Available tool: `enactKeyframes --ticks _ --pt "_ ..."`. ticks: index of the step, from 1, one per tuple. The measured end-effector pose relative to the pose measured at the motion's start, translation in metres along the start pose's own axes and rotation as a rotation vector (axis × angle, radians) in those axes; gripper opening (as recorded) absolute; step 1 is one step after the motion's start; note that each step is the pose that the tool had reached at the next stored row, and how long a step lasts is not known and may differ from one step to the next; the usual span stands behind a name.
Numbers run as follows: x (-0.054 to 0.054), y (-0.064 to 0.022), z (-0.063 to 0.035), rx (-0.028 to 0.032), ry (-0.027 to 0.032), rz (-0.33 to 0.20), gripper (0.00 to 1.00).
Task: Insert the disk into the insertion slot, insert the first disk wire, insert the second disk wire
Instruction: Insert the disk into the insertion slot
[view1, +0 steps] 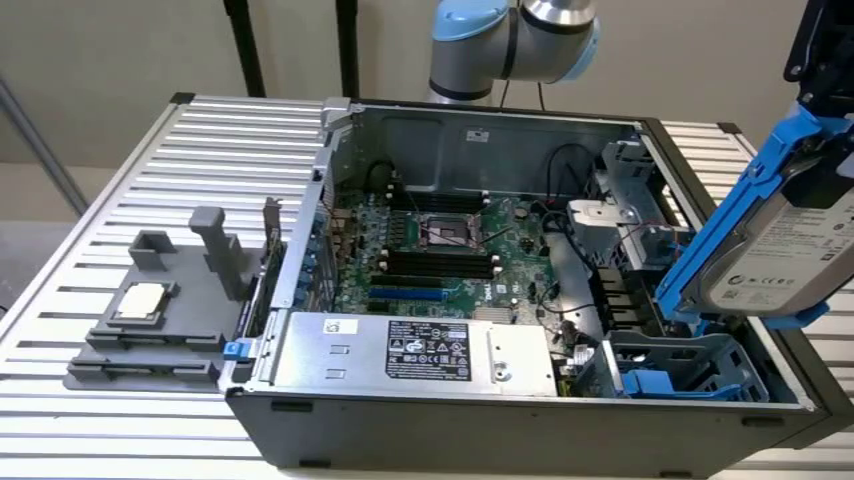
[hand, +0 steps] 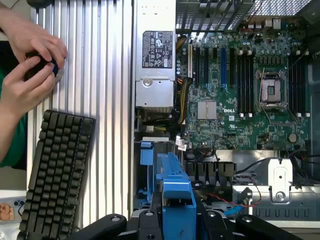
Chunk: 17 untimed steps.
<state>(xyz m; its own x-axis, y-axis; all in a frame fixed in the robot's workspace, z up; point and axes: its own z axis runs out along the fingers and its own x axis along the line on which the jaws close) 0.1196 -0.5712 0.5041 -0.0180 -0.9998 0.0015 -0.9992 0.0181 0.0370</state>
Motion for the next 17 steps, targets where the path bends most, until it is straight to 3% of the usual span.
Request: enactKeyframes --ticks 4,8,11,17 --pt "0.006 0.0015 0.0049 0.0014 -0.0159 -0.001 0.33" --pt "0.019 0.002 0.0104 0.0013 -0.0297 -0.001 0.33" --pt "0.024 0.0045 0.0157 0.0012 -0.0344 -0.001 0.33" --pt "0.025 0.013 0.0269 0.003 -0.037 -0.003 0.33"
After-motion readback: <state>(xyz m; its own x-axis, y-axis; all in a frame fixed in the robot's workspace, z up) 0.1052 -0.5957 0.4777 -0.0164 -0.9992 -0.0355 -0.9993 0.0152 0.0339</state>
